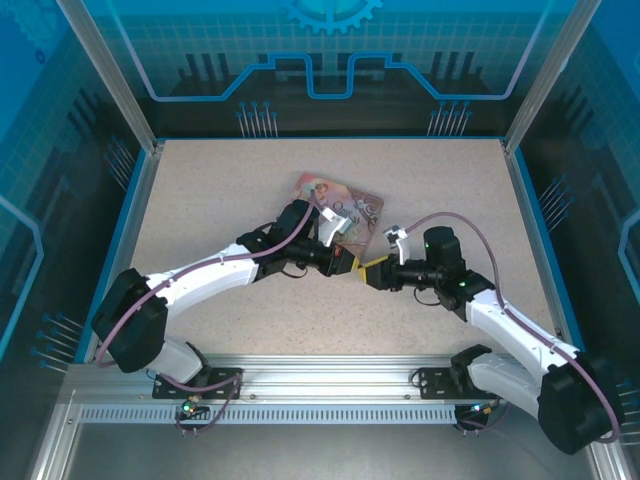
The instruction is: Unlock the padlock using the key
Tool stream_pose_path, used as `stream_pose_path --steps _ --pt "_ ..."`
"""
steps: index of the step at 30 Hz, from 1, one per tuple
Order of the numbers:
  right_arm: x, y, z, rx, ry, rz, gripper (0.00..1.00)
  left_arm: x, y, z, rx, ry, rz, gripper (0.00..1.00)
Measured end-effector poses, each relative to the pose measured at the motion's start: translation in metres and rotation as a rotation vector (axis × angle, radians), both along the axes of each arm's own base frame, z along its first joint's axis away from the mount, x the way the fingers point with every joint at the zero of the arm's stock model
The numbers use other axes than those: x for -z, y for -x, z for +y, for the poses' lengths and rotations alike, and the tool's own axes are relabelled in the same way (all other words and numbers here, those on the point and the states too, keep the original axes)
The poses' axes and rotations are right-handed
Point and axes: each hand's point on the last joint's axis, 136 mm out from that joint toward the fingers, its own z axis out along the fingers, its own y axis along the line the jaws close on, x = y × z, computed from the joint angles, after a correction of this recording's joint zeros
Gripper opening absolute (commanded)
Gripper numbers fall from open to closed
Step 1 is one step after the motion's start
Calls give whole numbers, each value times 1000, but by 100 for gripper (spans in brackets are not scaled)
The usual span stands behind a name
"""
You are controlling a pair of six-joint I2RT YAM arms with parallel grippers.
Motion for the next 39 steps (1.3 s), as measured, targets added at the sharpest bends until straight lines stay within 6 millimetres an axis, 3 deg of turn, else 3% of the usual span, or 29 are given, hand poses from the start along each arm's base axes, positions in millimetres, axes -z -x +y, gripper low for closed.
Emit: stream_pose_path --steps 8,19,23,28,31,34,39 --pt "4 -1 1 0 10 6 28 0 1 0 3 2 2 0" --pt "0 -4 -1 20 10 -11 2 0 1 1 3 -1 6 0" --pt "0 -4 -2 26 8 -4 0 1 1 1 2 -2 7 1" --pt "-3 -4 -3 37 -4 -6 0 -1 1 1 2 1 2 17" --pt "-10 -6 -5 47 -23 -26 0 -2 0 1 -1 6 0 21" --pt "-16 -9 -7 60 -37 -42 0 -6 -1 0 -4 16 -6 41" --pt "-16 -11 -9 74 -37 -35 0 -12 -8 2 -39 43 4 52"
